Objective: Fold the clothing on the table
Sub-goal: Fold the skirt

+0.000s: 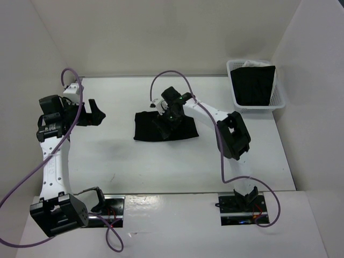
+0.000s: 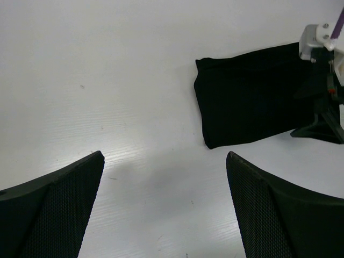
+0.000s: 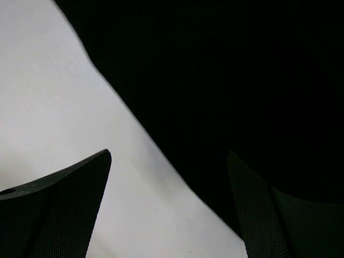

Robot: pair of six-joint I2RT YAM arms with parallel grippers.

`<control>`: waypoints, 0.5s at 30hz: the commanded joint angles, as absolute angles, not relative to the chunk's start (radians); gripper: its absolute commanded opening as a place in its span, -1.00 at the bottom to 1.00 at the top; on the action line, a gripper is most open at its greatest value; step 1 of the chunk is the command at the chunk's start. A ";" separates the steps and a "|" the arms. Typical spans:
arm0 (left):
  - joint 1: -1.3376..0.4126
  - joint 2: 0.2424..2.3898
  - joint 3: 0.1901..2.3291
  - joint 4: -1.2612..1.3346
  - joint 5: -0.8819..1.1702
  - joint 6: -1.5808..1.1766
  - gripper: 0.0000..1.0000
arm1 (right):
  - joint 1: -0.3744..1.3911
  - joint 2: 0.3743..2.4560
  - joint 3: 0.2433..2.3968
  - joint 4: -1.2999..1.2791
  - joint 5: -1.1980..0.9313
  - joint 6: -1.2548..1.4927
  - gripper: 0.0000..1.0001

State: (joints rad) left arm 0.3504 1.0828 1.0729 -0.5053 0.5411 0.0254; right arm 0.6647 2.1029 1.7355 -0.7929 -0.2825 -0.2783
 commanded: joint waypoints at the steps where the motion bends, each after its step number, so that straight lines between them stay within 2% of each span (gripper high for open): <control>1: 0.354 1.097 1.058 -0.491 0.561 0.041 1.00 | 0.600 2.150 1.844 -0.732 -0.322 -0.305 0.85; 15: 0.354 1.115 1.058 -0.491 0.561 0.041 1.00 | 0.541 2.267 1.928 -0.753 -0.313 -0.316 0.85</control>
